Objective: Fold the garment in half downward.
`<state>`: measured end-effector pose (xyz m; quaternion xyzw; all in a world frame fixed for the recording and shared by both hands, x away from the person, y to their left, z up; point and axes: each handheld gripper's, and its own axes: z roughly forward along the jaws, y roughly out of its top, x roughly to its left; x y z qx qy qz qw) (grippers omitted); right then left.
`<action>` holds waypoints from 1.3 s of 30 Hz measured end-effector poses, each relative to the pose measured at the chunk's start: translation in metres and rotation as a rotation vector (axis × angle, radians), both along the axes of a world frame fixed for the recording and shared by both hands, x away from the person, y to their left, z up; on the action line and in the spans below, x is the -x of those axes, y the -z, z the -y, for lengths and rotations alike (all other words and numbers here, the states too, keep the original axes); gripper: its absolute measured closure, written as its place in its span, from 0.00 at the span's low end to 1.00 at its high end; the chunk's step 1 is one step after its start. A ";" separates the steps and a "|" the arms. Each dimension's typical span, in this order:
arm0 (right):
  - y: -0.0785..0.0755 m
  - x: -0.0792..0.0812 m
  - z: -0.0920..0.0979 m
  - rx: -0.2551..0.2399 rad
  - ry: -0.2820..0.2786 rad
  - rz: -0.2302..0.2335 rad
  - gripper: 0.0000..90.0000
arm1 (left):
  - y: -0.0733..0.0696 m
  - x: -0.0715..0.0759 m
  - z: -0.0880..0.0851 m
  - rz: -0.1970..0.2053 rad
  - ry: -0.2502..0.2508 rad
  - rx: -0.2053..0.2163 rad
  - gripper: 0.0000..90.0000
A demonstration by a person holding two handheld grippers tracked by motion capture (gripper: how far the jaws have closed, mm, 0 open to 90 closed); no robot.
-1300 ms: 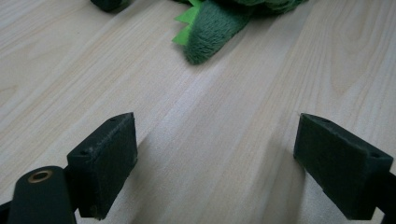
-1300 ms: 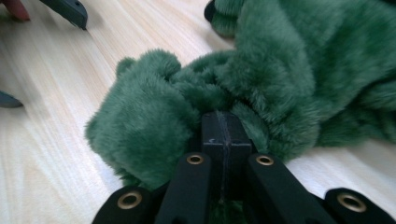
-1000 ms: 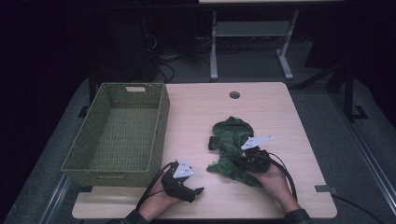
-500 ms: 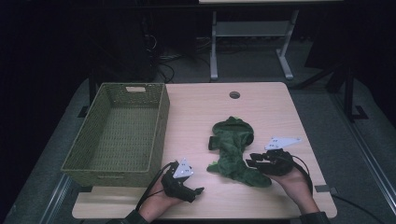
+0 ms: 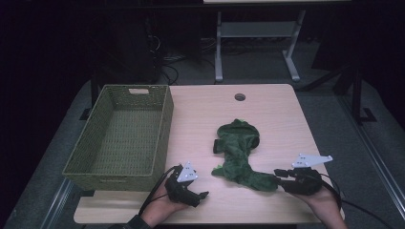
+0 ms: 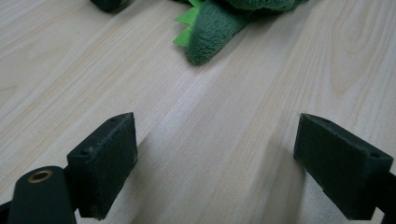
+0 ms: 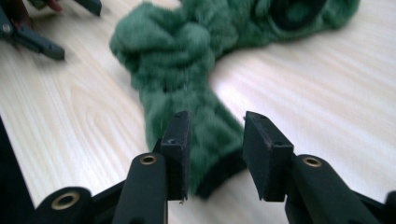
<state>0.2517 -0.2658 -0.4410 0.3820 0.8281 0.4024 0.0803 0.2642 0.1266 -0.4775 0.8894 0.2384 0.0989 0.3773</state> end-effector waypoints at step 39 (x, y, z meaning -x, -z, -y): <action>0.015 0.013 0.026 0.023 0.024 -0.076 0.93 | 0.000 -0.001 0.001 -0.001 0.001 -0.002 0.14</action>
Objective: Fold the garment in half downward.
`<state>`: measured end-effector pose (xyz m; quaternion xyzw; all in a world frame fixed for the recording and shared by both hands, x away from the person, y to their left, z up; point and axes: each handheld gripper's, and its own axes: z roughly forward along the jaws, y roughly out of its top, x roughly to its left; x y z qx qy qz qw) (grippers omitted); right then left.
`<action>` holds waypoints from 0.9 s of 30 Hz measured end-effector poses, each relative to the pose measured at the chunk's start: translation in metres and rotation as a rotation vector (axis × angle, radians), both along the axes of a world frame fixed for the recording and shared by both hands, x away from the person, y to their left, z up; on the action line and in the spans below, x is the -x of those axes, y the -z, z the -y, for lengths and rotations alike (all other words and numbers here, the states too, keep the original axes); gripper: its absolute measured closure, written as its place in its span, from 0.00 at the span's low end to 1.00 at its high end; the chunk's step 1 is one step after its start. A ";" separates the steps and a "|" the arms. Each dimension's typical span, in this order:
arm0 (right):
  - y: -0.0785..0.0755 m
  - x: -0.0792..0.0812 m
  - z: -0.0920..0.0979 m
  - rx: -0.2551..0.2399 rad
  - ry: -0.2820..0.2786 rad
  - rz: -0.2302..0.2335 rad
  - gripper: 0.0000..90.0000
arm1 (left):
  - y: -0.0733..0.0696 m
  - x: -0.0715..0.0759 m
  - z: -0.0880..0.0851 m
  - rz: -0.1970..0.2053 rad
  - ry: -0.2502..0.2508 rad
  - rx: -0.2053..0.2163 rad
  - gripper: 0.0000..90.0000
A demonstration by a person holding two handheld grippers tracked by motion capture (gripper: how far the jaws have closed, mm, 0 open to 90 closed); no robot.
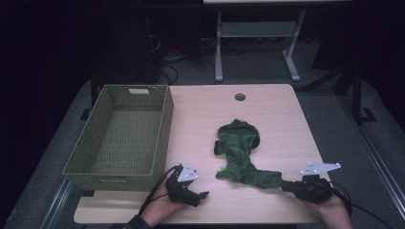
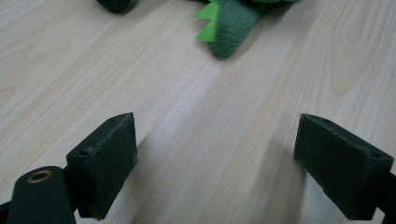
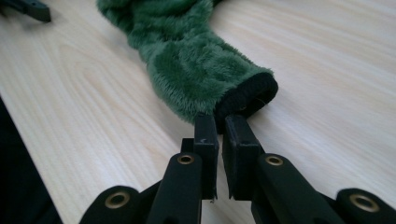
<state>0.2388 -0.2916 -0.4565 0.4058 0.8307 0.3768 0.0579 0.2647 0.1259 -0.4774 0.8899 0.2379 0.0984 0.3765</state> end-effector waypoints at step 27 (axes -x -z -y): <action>-0.053 -0.026 -0.052 -0.054 -0.211 0.154 0.95 | 0.000 0.000 0.001 0.000 -0.001 0.005 0.14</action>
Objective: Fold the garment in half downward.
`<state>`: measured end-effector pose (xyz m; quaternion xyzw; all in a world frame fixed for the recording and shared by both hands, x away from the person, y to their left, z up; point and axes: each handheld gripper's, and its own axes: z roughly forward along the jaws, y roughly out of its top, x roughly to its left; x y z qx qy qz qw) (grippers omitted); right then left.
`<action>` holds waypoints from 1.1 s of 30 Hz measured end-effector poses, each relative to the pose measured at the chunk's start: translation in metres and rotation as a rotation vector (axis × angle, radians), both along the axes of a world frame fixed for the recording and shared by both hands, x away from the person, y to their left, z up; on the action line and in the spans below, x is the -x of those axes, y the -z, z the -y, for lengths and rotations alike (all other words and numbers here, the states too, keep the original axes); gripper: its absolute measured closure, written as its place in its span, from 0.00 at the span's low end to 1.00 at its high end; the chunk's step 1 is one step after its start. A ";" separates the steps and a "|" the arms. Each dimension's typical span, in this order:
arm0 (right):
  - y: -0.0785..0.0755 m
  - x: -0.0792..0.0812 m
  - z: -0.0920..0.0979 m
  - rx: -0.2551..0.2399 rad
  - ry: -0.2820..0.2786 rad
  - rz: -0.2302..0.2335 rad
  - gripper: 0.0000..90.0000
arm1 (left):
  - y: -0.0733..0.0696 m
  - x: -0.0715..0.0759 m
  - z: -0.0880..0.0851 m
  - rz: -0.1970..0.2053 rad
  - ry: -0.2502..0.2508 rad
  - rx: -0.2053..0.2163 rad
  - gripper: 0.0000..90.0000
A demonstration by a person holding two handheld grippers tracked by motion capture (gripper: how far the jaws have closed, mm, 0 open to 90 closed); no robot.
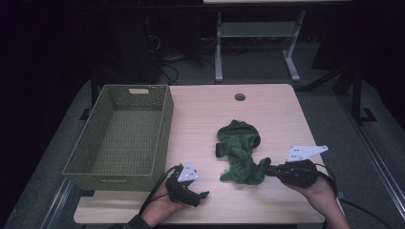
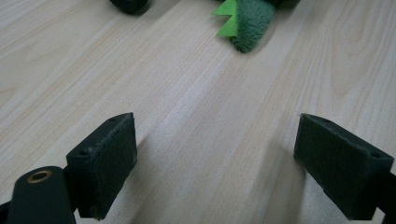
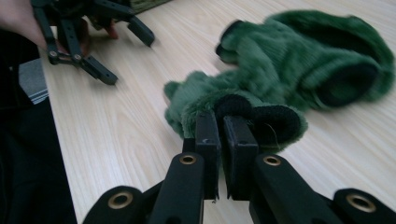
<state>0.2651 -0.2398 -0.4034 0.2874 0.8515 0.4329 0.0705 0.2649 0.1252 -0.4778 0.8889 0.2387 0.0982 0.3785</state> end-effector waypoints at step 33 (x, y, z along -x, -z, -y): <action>0.028 -0.058 -0.061 0.033 -0.001 -0.087 0.99 | 0.000 0.000 0.000 0.001 0.003 -0.005 0.14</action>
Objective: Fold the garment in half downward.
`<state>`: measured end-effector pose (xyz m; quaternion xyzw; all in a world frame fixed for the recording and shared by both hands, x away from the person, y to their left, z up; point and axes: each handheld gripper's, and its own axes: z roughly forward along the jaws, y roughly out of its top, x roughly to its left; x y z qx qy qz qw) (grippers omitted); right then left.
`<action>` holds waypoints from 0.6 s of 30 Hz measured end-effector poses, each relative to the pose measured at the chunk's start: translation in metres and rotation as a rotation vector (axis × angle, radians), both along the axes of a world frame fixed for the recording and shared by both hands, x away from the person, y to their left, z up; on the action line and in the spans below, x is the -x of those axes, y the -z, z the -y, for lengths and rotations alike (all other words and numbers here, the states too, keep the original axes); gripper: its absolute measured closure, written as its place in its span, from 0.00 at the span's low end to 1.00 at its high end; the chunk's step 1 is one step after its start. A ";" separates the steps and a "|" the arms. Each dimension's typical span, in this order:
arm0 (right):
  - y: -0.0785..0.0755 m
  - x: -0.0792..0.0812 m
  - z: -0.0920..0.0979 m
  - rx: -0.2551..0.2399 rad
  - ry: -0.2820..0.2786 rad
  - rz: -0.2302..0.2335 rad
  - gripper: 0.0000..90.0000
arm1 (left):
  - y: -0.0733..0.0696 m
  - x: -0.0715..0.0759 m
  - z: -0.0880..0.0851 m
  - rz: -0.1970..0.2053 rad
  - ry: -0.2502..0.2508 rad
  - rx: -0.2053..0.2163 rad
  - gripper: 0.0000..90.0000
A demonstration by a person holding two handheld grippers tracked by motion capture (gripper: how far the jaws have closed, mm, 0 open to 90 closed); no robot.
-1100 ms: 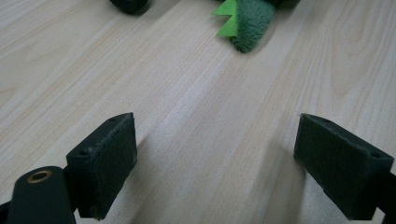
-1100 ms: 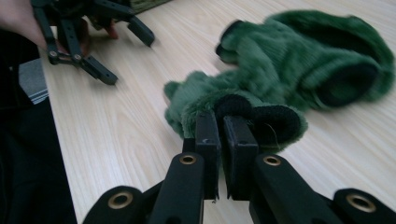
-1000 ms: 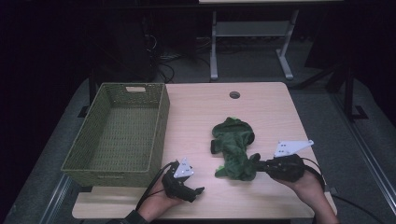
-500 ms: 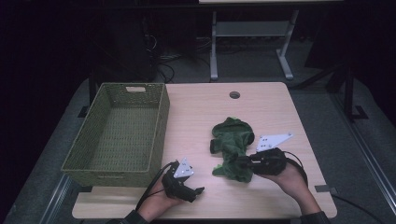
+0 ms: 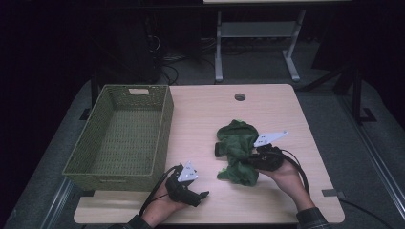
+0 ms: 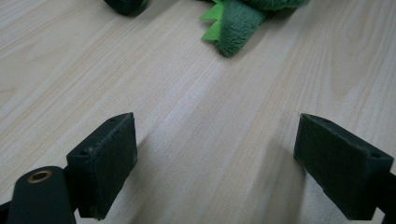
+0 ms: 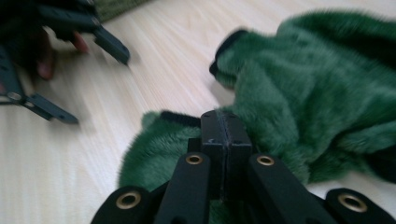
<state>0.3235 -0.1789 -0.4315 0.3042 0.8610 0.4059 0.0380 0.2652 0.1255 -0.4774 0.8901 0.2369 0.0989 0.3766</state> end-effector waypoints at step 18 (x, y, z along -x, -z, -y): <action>0.029 -0.004 -0.008 0.067 0.011 -0.083 1.00 | 0.000 0.000 0.001 -0.002 -0.005 0.002 0.14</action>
